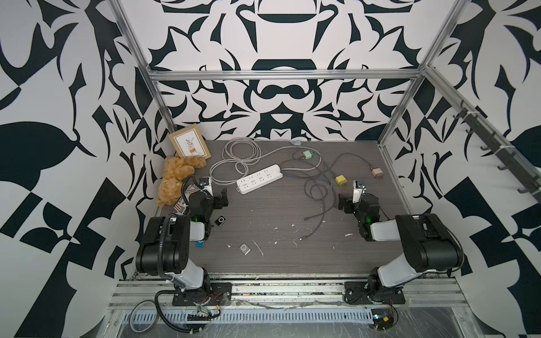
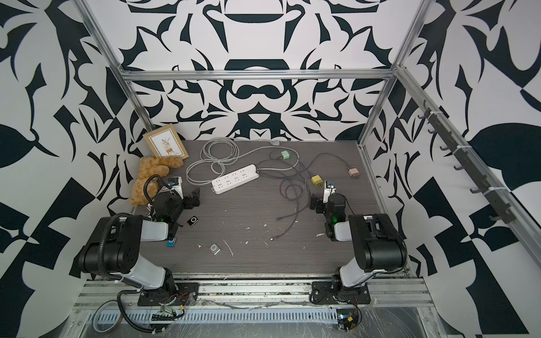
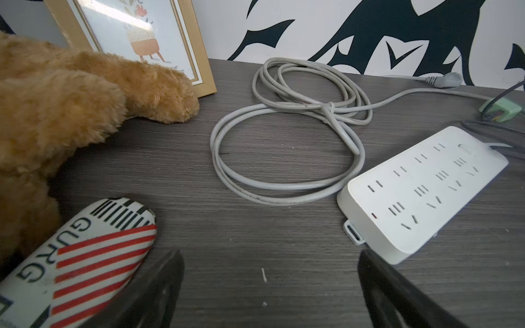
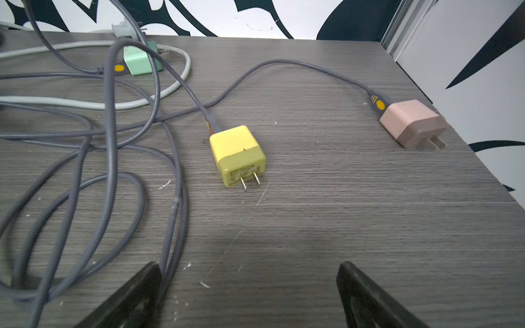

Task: Charge mp3
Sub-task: Move the mp3 player to the center of the board.

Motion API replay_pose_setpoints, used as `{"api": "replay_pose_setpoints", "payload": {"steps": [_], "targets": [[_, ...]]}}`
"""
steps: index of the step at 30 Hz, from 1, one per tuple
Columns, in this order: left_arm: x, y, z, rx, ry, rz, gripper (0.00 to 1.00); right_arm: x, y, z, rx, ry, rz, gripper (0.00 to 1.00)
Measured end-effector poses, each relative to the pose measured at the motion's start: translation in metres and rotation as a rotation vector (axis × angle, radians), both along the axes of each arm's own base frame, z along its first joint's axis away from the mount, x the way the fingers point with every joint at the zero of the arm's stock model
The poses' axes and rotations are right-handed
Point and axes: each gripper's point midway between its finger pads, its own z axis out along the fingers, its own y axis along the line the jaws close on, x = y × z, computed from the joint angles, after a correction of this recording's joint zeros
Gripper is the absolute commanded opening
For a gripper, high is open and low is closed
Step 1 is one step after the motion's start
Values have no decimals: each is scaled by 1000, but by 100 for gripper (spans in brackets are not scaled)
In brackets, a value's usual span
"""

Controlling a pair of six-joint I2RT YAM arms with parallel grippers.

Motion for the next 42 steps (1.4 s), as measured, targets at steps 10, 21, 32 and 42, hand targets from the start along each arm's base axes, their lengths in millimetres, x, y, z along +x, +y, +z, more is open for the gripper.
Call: {"api": "replay_pose_setpoints", "payload": {"steps": [10, 21, 32, 42], "targets": [[0, 0, 0, 0, 0, 0, 99, 0, 2, 0, 3, 1, 8, 100], [0, 0, 0, 0, 0, 0, 99, 0, 2, 0, -1, 1, 15, 100], [-17, -12, 46, -23, 20, -53, 99, 4, 4, 48, 74, 118, -45, 83], [-104, -79, 281, -351, -100, -192, 99, -70, 35, 209, 408, 103, -38, 89]]}}
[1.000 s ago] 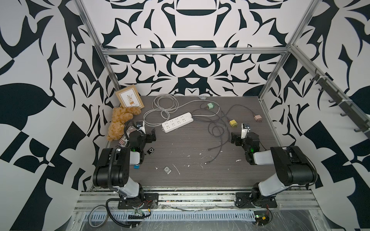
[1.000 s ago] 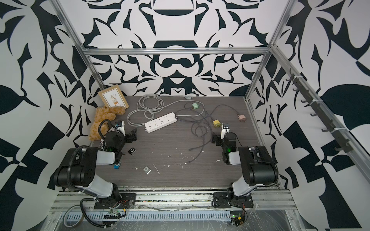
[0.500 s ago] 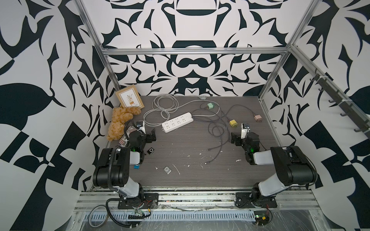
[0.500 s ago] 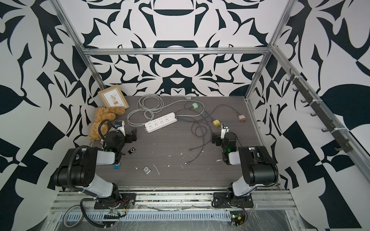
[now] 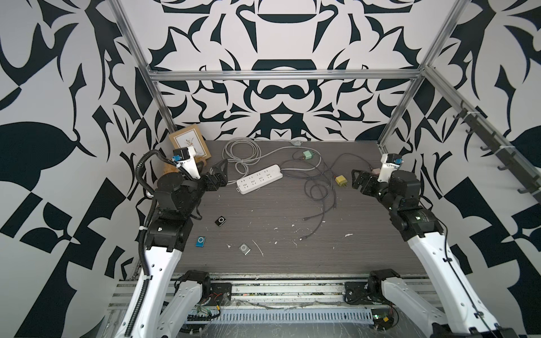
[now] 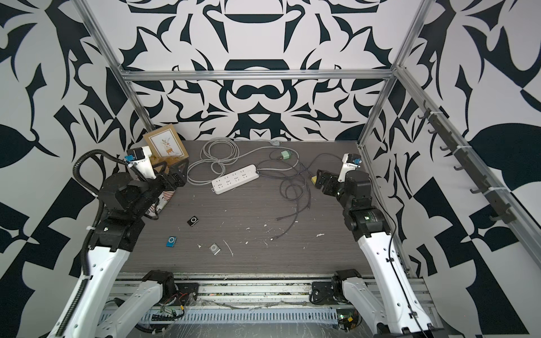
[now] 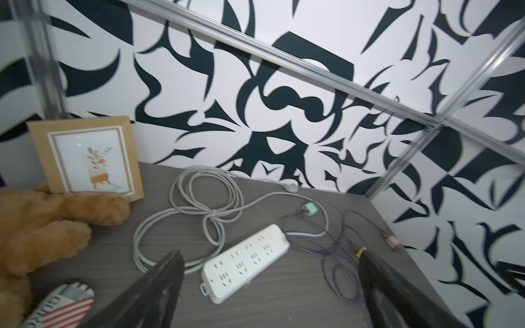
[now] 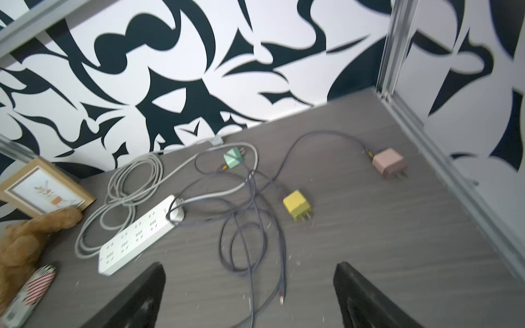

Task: Charge mp3
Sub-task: Move the mp3 player to the center of the board.

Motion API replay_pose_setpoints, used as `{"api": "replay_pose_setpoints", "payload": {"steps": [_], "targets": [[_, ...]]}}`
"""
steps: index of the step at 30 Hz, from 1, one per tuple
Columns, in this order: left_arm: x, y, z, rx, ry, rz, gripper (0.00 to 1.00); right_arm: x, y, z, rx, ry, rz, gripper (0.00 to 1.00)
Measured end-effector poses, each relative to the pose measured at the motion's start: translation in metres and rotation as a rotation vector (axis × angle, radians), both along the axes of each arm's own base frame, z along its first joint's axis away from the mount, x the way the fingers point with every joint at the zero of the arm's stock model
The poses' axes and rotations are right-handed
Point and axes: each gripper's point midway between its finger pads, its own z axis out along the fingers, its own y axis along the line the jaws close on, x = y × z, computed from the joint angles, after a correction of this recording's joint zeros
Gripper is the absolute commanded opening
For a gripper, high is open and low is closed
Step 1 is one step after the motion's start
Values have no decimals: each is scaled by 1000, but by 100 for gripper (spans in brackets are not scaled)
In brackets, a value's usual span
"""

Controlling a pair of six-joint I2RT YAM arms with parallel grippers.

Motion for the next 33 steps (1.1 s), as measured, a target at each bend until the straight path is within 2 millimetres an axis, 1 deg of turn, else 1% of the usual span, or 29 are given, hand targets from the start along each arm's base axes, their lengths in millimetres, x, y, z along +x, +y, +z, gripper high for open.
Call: {"api": "replay_pose_setpoints", "payload": {"steps": [2, 4, 6, 8, 9, 15, 19, 22, 26, 28, 30, 33], "targets": [[-11, -12, -20, -12, 115, -39, 99, -11, 12, -33, 49, 153, 36, 87], [-20, -20, -54, -4, 266, -60, 99, -25, 27, -70, 82, 326, 78, 86], [-26, -25, -82, 5, 385, -74, 99, -39, 45, -106, 87, 485, 124, 86], [-33, -29, -106, 14, 483, -88, 99, -56, 61, -128, 78, 603, 168, 85], [-37, -32, -118, 20, 531, -95, 99, -62, 68, -134, 71, 642, 189, 84], [-51, -49, -169, 64, 770, -133, 99, -84, 100, -155, 28, 758, 266, 84], [-68, -61, -201, 91, 932, -161, 99, -94, 117, -166, -14, 796, 312, 84], [-93, -72, -222, 117, 1046, -196, 99, -99, 129, -169, -36, 798, 350, 83], [-134, -81, -248, 147, 1217, -220, 100, -100, 141, -169, -61, 791, 385, 83], [-152, -80, -263, 153, 1310, -205, 97, -98, 145, -168, -68, 785, 393, 82], [-166, -77, -278, 144, 1397, -174, 96, -96, 149, -167, -72, 781, 401, 82], [-179, -73, -294, 112, 1490, -119, 93, -92, 157, -166, -78, 775, 417, 82]]}}
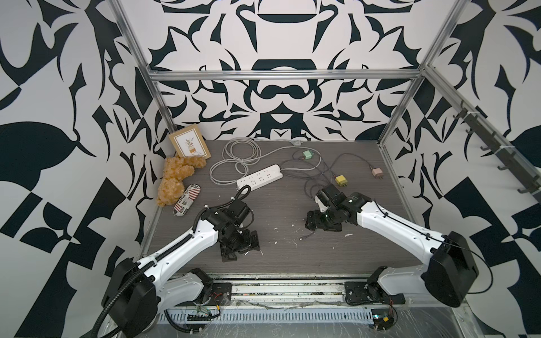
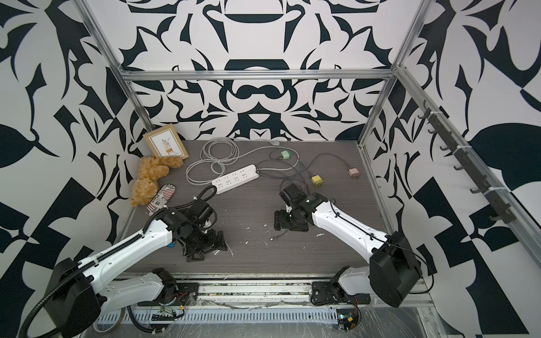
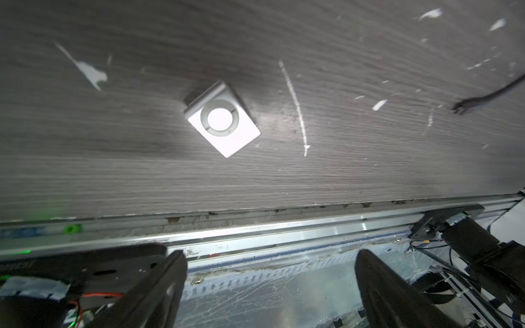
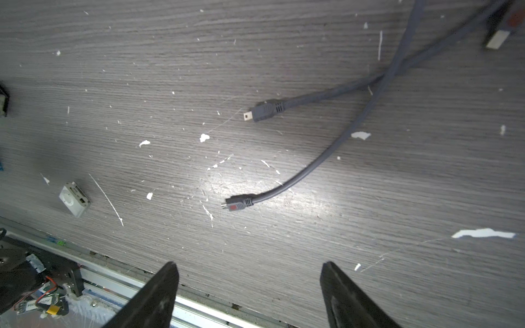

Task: Charge mp3
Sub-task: Move the mp3 player to the center of the board.

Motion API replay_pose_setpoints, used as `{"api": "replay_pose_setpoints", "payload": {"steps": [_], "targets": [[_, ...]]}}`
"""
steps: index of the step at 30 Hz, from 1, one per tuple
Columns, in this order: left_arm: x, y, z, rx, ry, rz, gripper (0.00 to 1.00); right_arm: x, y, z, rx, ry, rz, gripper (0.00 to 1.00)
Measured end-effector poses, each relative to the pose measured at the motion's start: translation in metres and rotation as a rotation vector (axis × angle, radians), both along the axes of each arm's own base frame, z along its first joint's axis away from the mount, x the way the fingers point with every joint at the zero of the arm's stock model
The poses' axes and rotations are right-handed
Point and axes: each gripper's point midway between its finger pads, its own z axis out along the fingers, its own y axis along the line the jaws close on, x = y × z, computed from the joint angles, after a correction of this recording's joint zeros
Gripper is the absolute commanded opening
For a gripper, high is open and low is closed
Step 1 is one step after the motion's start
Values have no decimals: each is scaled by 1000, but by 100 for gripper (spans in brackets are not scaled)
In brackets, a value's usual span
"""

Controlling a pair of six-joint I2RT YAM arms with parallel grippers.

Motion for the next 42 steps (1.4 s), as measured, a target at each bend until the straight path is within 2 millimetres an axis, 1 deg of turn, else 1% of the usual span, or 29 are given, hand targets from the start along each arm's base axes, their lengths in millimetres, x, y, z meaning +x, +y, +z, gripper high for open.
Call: {"api": "replay_pose_setpoints", "payload": {"steps": [4, 5, 6, 9, 15, 17, 24, 30, 36, 42], "targets": [[-7, 0, -13, -4, 54, 73, 86, 3, 9, 2, 10, -13, 20, 81], [-7, 0, -16, -3, 60, 89, 81, 3, 11, 1, 10, -14, 25, 81], [-8, 1, -19, 1, 68, 106, 79, 2, 11, 1, 9, -13, 28, 81], [-8, 3, -28, 18, 89, 155, 76, 1, 13, 0, 9, -12, 35, 81], [9, 8, -40, 43, 84, 242, 73, 1, 15, 1, 13, -13, 42, 80], [12, 11, -44, 59, 88, 256, 72, 1, 15, 1, 13, -14, 43, 80], [24, 16, -57, 145, 112, 245, 65, -1, 15, -2, 11, -12, 48, 78], [38, 12, -59, 167, 100, 224, 60, -2, 15, -4, 9, -7, 53, 77], [48, 11, -60, 183, 84, 216, 58, -3, 15, -5, 10, -4, 58, 76], [59, 14, -59, 200, 58, 213, 50, -6, 13, -9, 7, 4, 60, 76]]}}
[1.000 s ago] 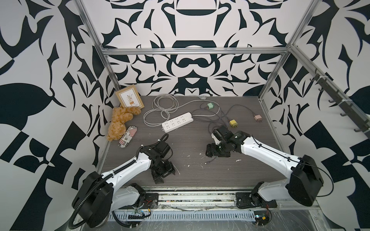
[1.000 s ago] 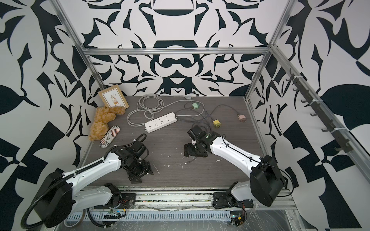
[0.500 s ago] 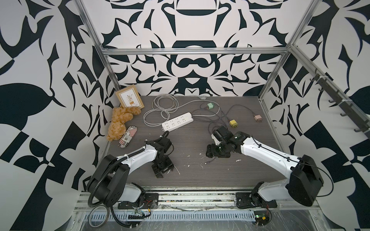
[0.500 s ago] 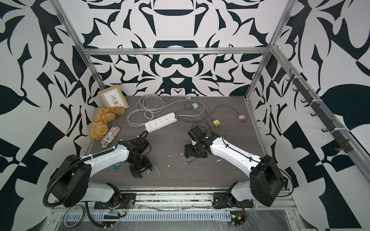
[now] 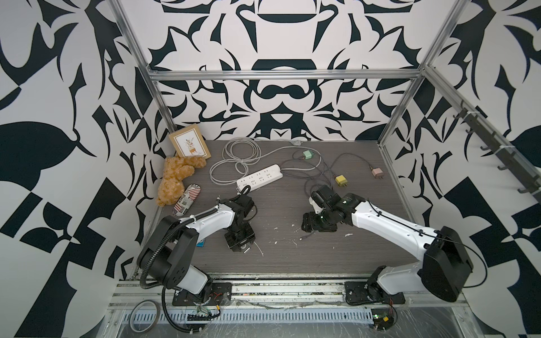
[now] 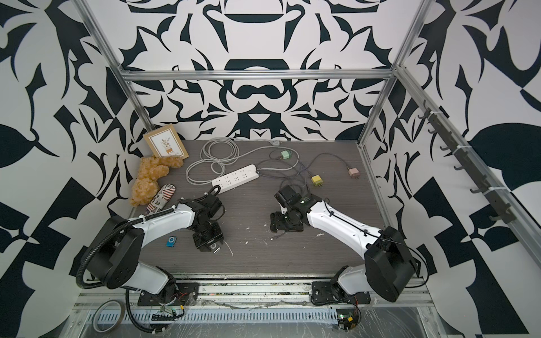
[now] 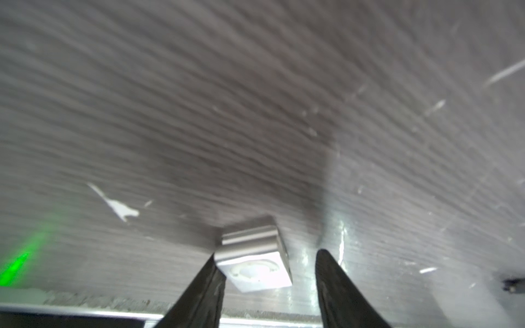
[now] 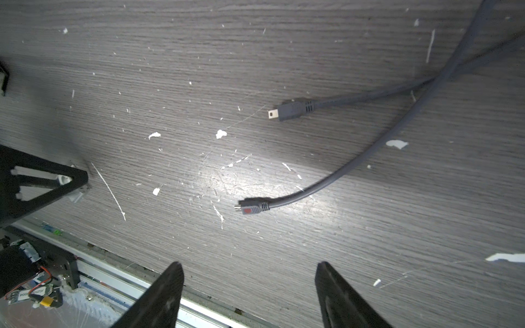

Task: Charge mp3
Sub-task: Move the mp3 player to the center of the board.

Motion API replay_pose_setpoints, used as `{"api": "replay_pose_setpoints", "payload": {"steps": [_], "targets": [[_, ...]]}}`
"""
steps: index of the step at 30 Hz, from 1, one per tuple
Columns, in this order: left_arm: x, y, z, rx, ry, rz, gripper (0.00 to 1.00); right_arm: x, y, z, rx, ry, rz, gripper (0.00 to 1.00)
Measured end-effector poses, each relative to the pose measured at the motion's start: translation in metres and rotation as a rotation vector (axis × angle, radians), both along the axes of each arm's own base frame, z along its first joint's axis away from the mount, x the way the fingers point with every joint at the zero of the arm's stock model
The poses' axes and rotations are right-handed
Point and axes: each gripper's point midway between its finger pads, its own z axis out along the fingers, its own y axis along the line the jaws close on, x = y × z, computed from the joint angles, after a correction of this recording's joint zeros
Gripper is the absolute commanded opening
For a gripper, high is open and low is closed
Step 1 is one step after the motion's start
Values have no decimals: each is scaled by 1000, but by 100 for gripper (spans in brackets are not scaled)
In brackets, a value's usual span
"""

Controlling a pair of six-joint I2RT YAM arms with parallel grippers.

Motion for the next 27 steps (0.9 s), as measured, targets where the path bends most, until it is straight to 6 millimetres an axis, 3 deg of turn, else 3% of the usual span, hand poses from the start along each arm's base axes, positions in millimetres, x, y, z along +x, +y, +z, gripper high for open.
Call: {"api": "replay_pose_setpoints", "payload": {"steps": [7, 17, 27], "targets": [[12, -3, 1, 10, -13, -19, 44, 0, 3, 1, 14, 2, 6, 75], [12, -3, -1, 9, -9, -42, 41, 1, 5, 2, 26, -2, 12, 74], [10, -2, 10, -4, -30, -54, 56, -16, -18, -27, -69, 69, -38, 69]]}}
